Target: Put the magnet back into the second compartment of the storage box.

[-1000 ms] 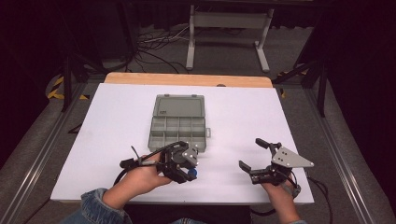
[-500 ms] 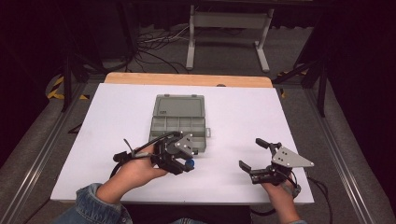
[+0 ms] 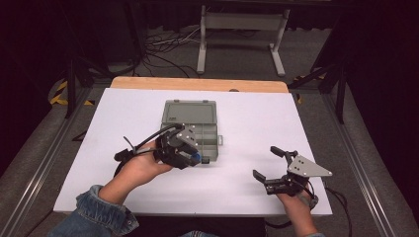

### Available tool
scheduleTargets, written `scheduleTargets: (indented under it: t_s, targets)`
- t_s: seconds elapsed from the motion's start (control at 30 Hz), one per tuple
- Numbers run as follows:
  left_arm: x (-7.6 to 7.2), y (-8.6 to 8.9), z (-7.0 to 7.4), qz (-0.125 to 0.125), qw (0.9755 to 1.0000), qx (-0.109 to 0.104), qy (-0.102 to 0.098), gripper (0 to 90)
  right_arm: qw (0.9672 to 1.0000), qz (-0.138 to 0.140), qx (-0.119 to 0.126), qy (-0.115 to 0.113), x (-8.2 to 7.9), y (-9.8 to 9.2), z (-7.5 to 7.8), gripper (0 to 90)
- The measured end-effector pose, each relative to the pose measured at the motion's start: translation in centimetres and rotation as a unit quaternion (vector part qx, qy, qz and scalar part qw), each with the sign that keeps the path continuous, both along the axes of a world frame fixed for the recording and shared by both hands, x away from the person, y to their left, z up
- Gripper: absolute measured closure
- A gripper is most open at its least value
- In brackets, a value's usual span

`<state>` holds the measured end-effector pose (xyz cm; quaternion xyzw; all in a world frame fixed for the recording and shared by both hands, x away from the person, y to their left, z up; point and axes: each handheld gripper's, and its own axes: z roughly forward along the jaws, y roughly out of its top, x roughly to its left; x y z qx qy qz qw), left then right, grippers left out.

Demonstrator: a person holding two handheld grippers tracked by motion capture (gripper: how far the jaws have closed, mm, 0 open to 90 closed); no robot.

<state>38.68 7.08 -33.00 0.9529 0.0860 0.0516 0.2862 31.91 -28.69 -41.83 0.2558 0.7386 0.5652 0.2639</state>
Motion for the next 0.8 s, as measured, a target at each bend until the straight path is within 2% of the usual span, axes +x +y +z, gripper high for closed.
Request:
scheduleTargets:
  t_s: [0.23, 0.4, 0.6, 0.8]
  targets:
    - [2.1, 0.8, 0.1, 0.029, 0.9995, -0.01, 0.005, 62.5, 1.0, 0.001, 0.001, -0.001, 0.1, 0.0, 0.0, 3.0]
    - [3.2, 1.0, 0.0, 0.038, 0.9992, -0.008, 0.005, 62.5, 1.0, 0.001, 0.001, 0.0, 0.1, 0.0, 0.0, 3.0]
    - [4.8, 1.7, -0.2, 0.067, 0.9977, -0.013, 0.008, 62.5, 1.0, 0.002, 0.002, -0.002, 0.1, -0.1, 0.0, 3.0]
    - [6.2, 2.1, -0.6, 0.084, 0.9963, -0.017, 0.012, 62.5, 1.0, 0.002, 0.002, -0.001, 0.1, -0.1, -0.1, 3.0]
